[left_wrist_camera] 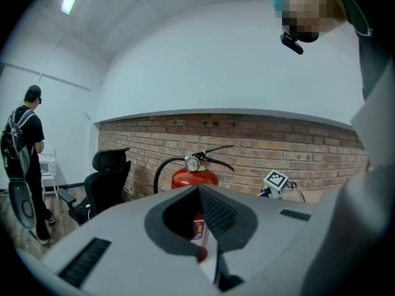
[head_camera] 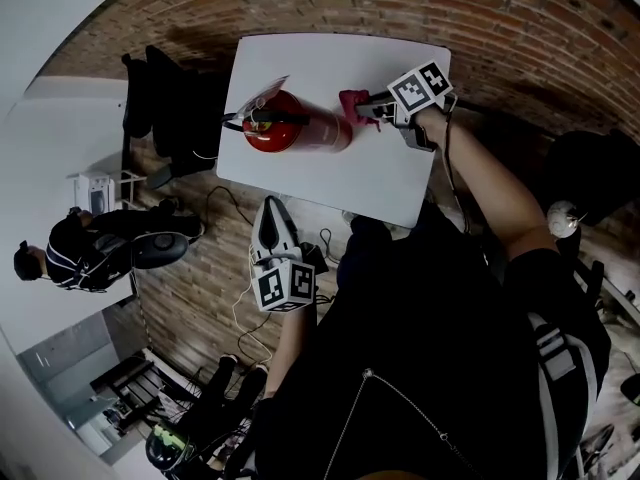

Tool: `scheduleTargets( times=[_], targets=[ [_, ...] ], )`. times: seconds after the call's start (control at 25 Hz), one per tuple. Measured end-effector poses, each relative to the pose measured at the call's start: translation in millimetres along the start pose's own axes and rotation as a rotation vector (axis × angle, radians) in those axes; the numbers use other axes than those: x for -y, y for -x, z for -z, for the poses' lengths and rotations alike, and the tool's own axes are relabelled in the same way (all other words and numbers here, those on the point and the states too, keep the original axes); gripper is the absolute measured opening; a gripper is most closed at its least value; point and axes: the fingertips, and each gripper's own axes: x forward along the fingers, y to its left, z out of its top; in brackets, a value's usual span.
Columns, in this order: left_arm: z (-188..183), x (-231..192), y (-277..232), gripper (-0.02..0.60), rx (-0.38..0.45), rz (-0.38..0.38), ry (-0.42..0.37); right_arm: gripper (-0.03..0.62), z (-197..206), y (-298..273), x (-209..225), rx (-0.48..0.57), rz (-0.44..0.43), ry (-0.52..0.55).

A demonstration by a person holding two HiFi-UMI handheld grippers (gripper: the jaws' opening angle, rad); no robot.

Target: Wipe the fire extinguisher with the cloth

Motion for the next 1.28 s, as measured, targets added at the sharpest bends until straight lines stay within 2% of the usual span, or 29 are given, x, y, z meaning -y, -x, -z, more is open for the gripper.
scheduleTargets(
  times=[0.32,0.52,0.88,1.28],
  targets=[
    [8,-5,5,0.009,-0.029,-0.015,0.000,0.100,62,-39,84,-0.095,0.116,-0.139],
    [12,-10,8,0.009,-0.044,-0.026,-0.001,0.100,84,-63,108,-0.127,0.136,-0.208],
    [18,-25,13,0.009,-0.064,-0.054,0.000,0.101,101,-102,144,-0.163,0.195,-0.327],
    [17,-37,17,0.009,-0.077,-0.076,0.001,0.101,106,-122,171,-0.242,0.282,-0.324]
  ],
)
